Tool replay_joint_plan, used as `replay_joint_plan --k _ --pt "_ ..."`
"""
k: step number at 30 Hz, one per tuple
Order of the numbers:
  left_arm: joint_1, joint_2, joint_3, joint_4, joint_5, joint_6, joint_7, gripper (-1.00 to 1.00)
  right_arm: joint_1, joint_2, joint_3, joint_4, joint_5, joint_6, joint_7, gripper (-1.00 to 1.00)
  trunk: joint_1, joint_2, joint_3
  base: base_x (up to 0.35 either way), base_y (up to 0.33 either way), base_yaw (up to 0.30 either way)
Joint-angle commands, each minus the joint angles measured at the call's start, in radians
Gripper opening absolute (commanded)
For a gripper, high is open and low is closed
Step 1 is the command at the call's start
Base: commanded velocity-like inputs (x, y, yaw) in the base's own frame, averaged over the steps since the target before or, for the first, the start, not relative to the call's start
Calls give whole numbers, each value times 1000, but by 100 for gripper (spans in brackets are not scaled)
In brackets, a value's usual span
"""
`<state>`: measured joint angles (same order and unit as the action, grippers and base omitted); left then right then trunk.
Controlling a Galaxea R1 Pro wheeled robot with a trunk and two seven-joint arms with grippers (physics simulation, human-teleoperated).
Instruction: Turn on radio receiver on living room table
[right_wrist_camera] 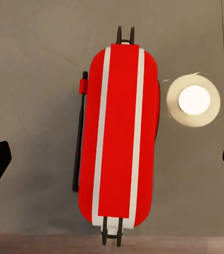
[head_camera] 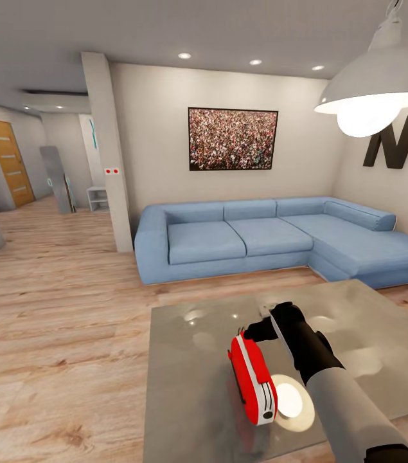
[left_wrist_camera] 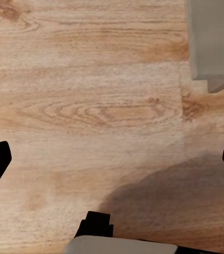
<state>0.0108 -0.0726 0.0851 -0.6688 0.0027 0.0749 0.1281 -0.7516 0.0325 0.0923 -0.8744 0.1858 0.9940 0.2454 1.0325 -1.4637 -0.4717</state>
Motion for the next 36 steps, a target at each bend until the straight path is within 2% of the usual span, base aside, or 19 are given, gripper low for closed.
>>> replay_joint_plan --k 1,15,31,36 --pt "0 0 0 0 0 0 0 100 0 0 0 0 0 0 0 100 4 -7 -3 0 0 0" --pt "0 -3 0 0 -1 3 4 100 0 0 0 1 0 0 0 100 58 -105 -47 0 0 0" --pt "0 3 -6 -1 2 0 -3 100 0 0 3 2 0 0 0 100 58 -105 -47 0 0 0" --pt "0 1 -5 -1 2 -3 -1 100 0 0 1 2 0 -1 0 100 77 -140 -63 0 0 0"
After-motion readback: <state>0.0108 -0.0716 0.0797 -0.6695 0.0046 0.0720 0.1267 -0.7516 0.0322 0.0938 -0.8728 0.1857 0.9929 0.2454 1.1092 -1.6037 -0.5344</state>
